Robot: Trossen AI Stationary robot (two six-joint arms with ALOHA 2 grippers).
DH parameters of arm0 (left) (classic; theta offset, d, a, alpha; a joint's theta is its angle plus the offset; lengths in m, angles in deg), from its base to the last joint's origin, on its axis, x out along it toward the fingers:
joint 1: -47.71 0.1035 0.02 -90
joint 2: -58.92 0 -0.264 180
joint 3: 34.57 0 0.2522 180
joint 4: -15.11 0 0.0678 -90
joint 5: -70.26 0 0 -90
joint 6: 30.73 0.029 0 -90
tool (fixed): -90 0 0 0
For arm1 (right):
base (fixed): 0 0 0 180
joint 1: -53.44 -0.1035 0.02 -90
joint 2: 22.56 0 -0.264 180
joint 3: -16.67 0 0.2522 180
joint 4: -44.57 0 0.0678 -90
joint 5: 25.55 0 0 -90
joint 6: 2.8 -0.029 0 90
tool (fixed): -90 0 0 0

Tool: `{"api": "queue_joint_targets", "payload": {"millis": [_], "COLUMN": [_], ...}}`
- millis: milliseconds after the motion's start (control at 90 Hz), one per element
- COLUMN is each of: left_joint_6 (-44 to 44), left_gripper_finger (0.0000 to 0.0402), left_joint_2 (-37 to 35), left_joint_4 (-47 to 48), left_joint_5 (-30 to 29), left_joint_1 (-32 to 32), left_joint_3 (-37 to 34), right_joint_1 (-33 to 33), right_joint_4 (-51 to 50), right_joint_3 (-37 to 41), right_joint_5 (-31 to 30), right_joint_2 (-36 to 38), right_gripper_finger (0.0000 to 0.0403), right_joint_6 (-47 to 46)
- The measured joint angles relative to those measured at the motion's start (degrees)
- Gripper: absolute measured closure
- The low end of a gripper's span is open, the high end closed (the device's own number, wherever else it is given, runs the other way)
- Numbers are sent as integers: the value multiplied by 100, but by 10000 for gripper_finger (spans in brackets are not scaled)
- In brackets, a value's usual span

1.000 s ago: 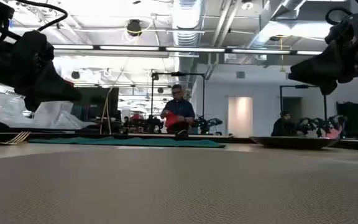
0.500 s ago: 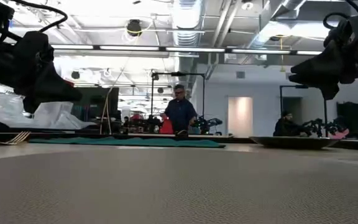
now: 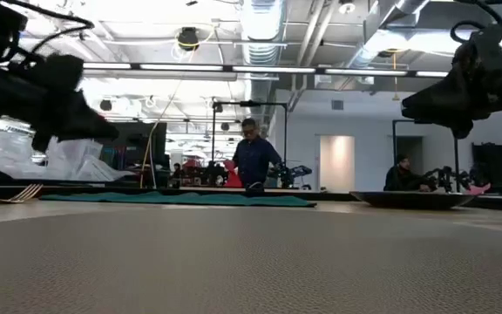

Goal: Set table place
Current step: Fold the green napkin

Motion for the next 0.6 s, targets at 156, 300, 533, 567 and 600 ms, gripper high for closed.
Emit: {"api": "queue_joint_targets", "payload": {"millis": [156,300,533,567,600], "left_joint_6": [949,1726,1722,1824,1992], "left_gripper_finger": [387,387,387,387,387], "left_joint_2": [22,417,773,777,768], "left_joint_4": [-464,-131,-173,-164,-171], "left_joint_5": [1049,1347,1133,1152,1163], "left_joint_1": [484,747,879,876,876], "left_joint_3": [550,1887,3288,3418,3517], "right_joint_1": [173,300,537,542,542], "right_joint_4": [-64,-716,-849,-907,-965], "right_joint_3": [-557,-1331,-2261,-2357,-2436], "right_joint_5": [188,195,196,197,197], "right_joint_2": [-6,-128,-373,-388,-390], "right_gripper_finger": [285,285,285,285,285], "right_joint_6": [-215,183,1085,1204,1337]}}
